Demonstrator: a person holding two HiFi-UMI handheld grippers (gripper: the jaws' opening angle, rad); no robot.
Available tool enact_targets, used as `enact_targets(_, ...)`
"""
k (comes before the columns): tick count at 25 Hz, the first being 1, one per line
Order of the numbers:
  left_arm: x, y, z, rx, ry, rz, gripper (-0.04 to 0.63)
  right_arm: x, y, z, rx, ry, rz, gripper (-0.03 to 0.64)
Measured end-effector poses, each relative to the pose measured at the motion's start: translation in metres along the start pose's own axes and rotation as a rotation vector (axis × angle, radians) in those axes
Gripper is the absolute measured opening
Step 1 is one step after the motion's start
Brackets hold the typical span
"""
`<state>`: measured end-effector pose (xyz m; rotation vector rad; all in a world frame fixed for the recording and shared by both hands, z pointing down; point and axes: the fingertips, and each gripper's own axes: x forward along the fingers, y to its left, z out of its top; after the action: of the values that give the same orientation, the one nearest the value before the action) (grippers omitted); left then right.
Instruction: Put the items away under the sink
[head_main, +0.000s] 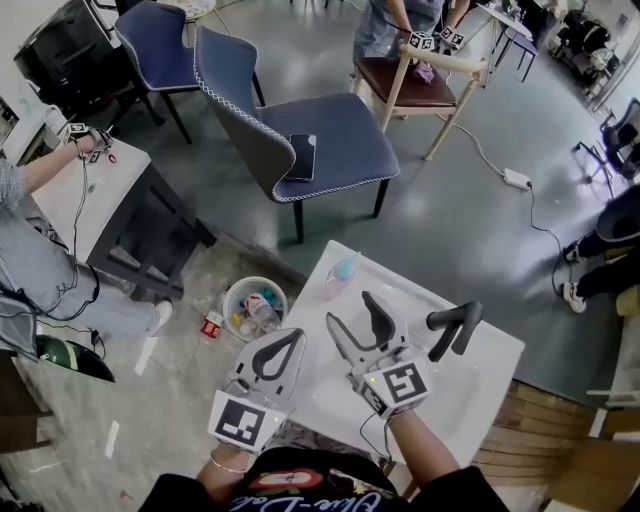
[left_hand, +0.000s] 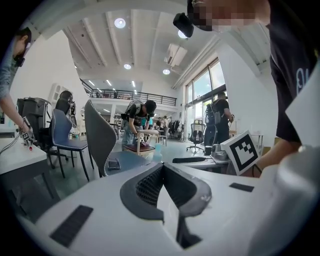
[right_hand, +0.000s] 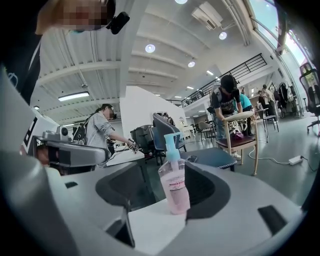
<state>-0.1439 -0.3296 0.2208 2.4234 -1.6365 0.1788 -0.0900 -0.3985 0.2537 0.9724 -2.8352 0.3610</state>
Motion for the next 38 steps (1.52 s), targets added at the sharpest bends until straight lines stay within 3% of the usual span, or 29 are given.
enact_targets(28, 0.008, 0.027, -0.017, -0.022, 0.040, 0.035, 0.006, 0.043, -0.026, -0.035, -0.044, 0.041, -0.003, 0.307)
enact_targets(38, 0.008, 0.036, -0.022, -0.022, 0.051, 0.054, 0.006, 0.058, -0.025, -0.045, -0.070, 0.045, 0.052, 0.313)
